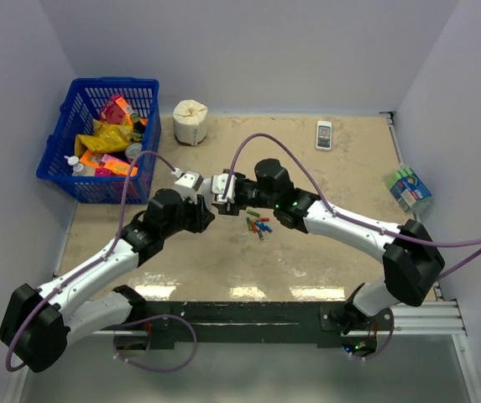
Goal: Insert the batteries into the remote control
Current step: Remove the battery cover from the remote control.
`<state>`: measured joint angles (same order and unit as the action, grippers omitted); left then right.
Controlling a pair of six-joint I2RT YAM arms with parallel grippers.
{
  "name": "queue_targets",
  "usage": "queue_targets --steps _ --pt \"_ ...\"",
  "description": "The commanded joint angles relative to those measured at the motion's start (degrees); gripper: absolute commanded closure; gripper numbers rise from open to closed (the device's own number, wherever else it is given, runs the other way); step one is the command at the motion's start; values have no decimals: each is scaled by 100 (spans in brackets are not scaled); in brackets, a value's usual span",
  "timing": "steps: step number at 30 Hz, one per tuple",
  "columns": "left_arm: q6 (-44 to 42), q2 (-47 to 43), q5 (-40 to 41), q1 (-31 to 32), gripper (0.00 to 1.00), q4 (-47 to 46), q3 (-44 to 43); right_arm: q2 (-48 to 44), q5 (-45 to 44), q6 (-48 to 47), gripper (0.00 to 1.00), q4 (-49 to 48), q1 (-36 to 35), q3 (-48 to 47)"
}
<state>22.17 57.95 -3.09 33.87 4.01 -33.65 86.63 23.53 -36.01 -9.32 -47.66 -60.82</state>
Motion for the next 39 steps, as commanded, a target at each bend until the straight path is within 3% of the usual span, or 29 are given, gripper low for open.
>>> queue_targets --steps 1,24,39 --pt "112 -100 -165 -21 100 -225 -326 29 134 -3 40 -140 2 -220" --pt "77 5 -341 -21 100 -234 -353 170 415 -55 47 44 2 -387" --pt "-2 5 54 -38 100 3 -371 346 591 -222 68 501 -7 -440"
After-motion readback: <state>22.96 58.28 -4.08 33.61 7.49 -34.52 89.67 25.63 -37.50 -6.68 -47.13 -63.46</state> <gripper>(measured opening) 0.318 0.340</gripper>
